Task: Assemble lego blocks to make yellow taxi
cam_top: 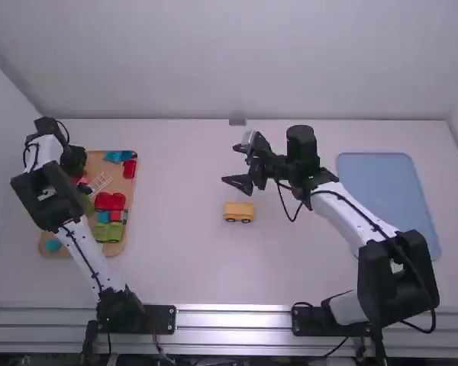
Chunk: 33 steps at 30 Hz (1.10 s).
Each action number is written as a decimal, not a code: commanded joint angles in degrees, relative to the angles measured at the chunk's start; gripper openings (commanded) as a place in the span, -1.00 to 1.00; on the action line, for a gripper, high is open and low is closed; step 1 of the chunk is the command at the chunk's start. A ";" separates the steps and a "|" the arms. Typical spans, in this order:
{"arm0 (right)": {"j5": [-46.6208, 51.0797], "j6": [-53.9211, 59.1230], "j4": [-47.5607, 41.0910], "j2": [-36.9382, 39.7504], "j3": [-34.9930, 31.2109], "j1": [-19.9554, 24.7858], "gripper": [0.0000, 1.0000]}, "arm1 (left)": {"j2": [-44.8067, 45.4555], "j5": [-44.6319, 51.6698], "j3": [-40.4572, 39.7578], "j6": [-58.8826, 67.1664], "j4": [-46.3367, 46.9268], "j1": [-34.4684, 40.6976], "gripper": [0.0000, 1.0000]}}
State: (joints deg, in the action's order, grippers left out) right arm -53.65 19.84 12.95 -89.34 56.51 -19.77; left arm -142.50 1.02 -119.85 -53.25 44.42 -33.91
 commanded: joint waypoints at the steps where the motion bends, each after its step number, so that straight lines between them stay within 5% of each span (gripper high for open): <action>1: -0.48 0.09 0.20 1.27 1.60 -0.11 0.98 | -1.09 2.08 0.09 0.17 1.25 0.15 -0.33; 23: -0.81 -0.46 0.11 1.27 1.60 -0.11 0.98 | -0.61 0.92 -3.72 3.04 4.92 -0.61 -0.62; 33: -7.37 -2.05 3.76 1.27 1.60 -0.22 0.98 | 6.86 -1.95 -7.56 8.37 11.28 -0.15 -0.66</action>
State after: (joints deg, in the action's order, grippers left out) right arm -59.13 18.22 16.38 -89.34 56.51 -19.77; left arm -140.51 0.03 -126.28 -47.05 55.29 -34.15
